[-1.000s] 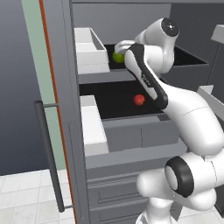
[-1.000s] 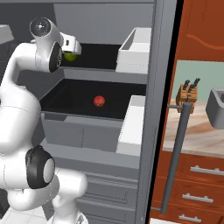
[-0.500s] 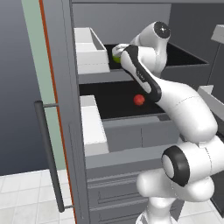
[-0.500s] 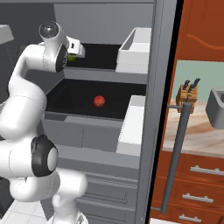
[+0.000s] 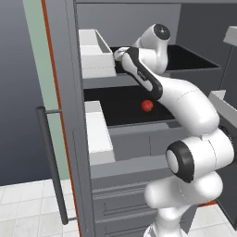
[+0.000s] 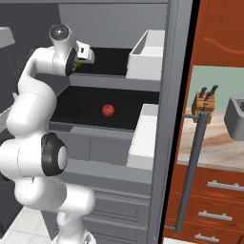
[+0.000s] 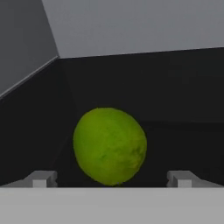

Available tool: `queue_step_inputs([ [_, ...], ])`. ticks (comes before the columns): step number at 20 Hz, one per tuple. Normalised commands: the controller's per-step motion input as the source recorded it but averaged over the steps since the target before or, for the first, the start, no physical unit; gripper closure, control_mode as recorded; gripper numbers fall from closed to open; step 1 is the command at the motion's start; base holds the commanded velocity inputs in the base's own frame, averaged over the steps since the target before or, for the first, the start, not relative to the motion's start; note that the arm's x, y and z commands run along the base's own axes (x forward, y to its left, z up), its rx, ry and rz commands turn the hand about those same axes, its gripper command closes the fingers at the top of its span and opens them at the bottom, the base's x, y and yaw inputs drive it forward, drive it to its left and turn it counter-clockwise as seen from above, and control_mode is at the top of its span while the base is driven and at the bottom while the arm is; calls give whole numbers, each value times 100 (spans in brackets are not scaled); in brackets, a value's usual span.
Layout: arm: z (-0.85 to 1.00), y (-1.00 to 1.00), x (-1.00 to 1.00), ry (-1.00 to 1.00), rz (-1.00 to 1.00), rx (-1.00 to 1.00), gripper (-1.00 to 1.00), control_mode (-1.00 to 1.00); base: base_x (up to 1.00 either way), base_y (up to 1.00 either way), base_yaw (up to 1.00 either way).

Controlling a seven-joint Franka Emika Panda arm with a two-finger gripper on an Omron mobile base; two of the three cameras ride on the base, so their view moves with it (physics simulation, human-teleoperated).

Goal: Grab the lime and onion from the fridge, place them in the blender, close the lid, and turn on the blender to create a marinade.

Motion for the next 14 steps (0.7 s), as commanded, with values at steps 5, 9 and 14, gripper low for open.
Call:
queue_step_inputs([
  [5,-14,7,32,5,0,0,-100,-100,0,0,0],
  [9,-11,3,29,3,0,0,-100,-100,0,0,0],
  [14,-6,0,28,0,0,0,-100,-100,0,0,0],
])
